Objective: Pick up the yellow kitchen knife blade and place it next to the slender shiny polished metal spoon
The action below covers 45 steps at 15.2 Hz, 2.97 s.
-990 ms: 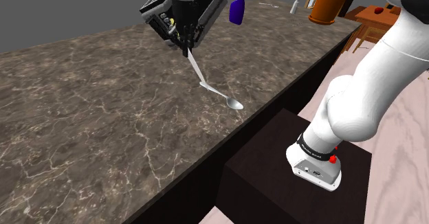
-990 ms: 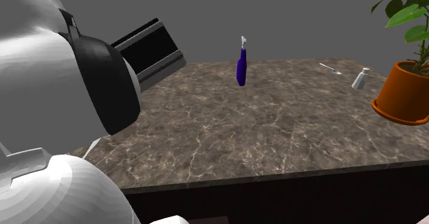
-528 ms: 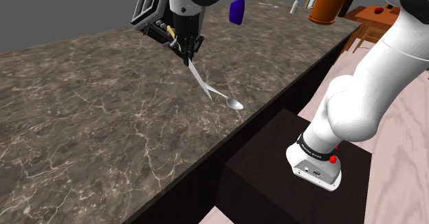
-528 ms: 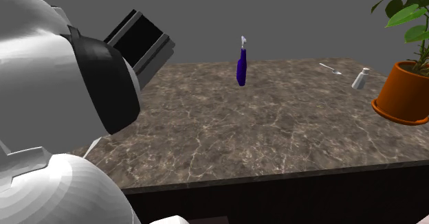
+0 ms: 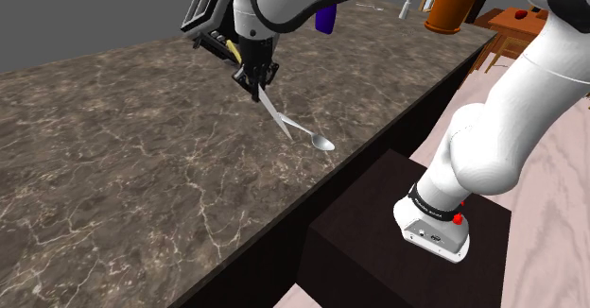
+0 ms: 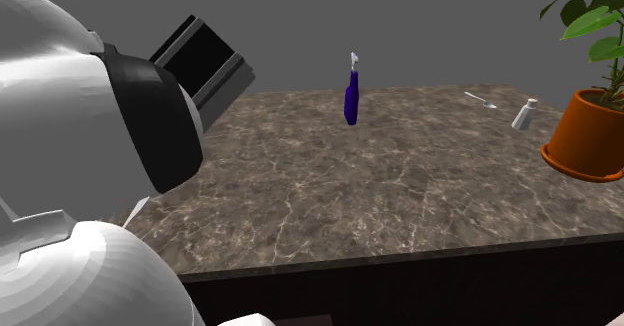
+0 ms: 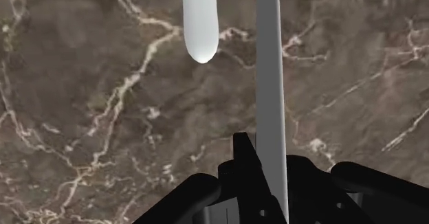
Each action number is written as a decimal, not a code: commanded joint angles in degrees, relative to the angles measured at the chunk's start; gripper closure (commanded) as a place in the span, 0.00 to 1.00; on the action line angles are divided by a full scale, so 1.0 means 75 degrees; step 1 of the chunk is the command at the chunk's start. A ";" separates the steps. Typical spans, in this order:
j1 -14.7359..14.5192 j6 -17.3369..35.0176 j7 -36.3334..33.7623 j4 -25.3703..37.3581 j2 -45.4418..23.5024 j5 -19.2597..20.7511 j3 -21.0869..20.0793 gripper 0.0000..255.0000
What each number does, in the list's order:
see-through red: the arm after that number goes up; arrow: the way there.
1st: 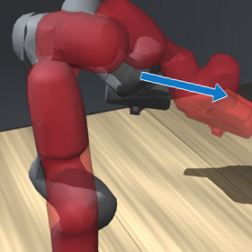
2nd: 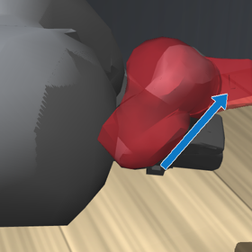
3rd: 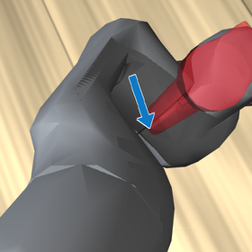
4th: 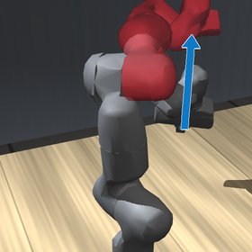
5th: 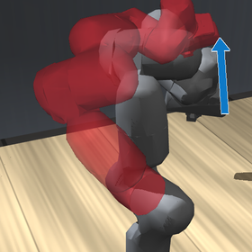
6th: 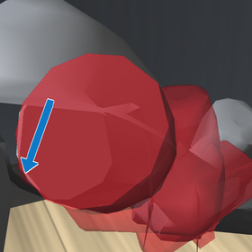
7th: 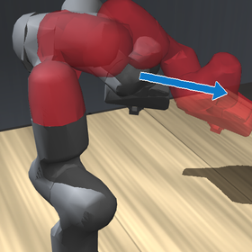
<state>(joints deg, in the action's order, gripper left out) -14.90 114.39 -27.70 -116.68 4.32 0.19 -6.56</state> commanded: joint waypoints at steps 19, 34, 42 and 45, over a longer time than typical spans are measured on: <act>0.0155 0.2240 -0.2969 -0.2397 0.2330 0.2301 -0.1107 0.00; 0.0221 0.2496 -0.3035 -0.2484 0.2159 0.2407 -0.1103 1.00; 0.0186 0.2202 -0.2897 -0.2257 0.2243 0.2309 -0.1069 1.00; 0.0158 0.1909 -0.2770 -0.2015 0.2310 0.2224 -0.1041 1.00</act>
<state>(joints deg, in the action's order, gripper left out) -13.62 129.44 -48.70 -132.33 21.44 17.07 -14.37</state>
